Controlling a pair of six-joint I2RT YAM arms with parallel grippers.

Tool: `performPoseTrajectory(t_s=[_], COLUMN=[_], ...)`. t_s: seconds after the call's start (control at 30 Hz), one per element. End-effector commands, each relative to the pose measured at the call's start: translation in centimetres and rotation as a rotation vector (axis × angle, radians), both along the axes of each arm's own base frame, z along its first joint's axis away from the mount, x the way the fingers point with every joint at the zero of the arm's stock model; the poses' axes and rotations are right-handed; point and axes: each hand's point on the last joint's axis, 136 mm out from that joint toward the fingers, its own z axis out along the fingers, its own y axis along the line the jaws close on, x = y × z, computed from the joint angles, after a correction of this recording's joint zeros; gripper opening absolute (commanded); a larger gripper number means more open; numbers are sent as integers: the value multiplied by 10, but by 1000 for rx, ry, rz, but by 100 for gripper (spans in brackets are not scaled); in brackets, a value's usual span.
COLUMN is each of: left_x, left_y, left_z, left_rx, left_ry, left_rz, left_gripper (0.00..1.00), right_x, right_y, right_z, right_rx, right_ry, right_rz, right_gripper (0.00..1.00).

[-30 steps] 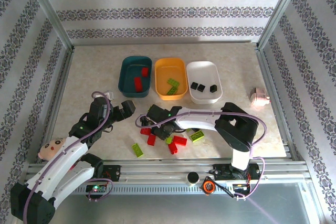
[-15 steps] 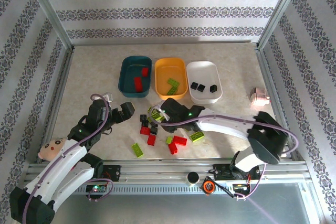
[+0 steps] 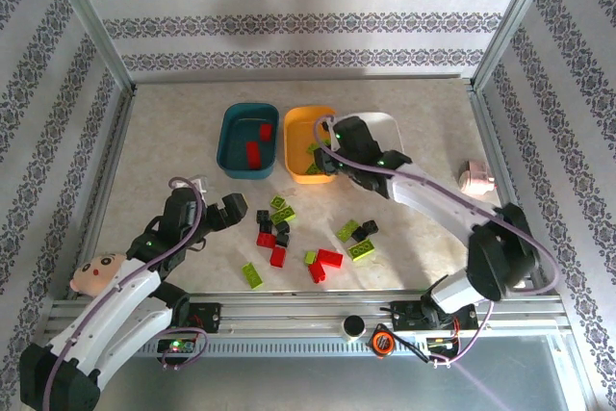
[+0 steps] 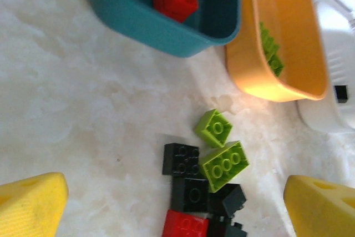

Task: Sort the legos into containers by color
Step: Place the lego in the container.

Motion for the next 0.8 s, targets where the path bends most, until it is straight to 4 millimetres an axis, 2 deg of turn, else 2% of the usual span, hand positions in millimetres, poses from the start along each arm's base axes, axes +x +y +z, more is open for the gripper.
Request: performPoseTrajectory(t_s=[0.0,0.13,0.27,0.33,0.37,0.4,0.47,0.6,0.67,0.77], left_x=[8,15,18,17,14,13,8,-11,-29,-59], left_y=[-3,-11,-16,-19,-19,-20,-23,-33,-33,-30], left_z=[-6,-16,-24,-27,-30,-31,-36,-42,-50,-63], left_rx=[-21,-12,-18,-20,-17,-15,-13,19,63,110], left_ry=[3,45,83,102,115,123,146,201,244,312], left_rz=[0,-28,-41,-57,-64,-72,-92,-159,-179,-195], left_gripper=[100,100,100,100,100,100,98,97,96,94], right_x=[32,68,94,100,102,102,100,87,75,57], right_y=[7,15,10,8,7,8,9,8,4,-1], right_z=[-7,-34,-64,-75,-79,-80,-78,-62,-54,-53], right_rx=[33,14,-48,-56,-57,-55,-46,-28,-18,-16], right_ry=[27,76,130,159,165,165,157,121,105,102], right_rz=[-44,-77,-150,-171,-177,-176,-169,-150,-150,-147], right_gripper=[22,24,30,42,53,61,69,72,72,73])
